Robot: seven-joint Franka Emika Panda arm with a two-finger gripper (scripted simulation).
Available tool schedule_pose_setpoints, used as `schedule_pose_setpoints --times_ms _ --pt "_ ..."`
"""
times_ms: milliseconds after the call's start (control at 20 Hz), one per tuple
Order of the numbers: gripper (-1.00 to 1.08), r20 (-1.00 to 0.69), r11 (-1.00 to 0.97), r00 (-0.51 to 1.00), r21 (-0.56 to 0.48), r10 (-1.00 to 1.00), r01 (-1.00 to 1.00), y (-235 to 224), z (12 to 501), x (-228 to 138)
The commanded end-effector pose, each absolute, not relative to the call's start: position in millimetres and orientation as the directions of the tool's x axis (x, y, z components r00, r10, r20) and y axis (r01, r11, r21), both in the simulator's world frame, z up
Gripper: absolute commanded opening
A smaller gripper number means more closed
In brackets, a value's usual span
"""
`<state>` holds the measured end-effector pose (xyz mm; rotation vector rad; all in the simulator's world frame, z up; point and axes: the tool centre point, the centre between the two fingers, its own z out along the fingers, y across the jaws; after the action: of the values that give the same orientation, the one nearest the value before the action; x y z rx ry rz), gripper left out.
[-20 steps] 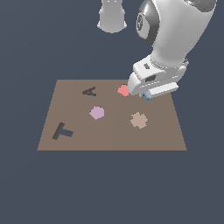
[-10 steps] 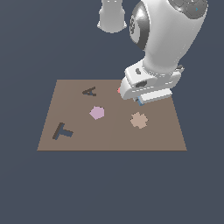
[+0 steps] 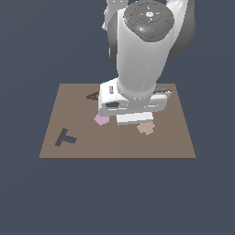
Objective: Insert a designated object into the corresponding slot on a board.
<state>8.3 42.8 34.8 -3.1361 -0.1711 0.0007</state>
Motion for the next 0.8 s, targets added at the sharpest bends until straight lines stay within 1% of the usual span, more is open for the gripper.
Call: schedule_pose_setpoints --times_ms 0,200,400,750 --pt "-1.0 0.0 -0.999 0.999 -0.001 0.051 0.051 11.5 36.1 25.7" --pt "-1.0 0.0 -0.999 0.999 -0.001 -0.045 -0.045 -41.9 37.7 50.8" --pt "-1.0 0.0 -0.992 0.992 -0.001 -0.122 -0.122 -86.3 39.0 67.2" --pt "-1.0 0.0 -0.977 0.977 -0.001 -0.212 -0.212 -139.5 40.3 82.0"
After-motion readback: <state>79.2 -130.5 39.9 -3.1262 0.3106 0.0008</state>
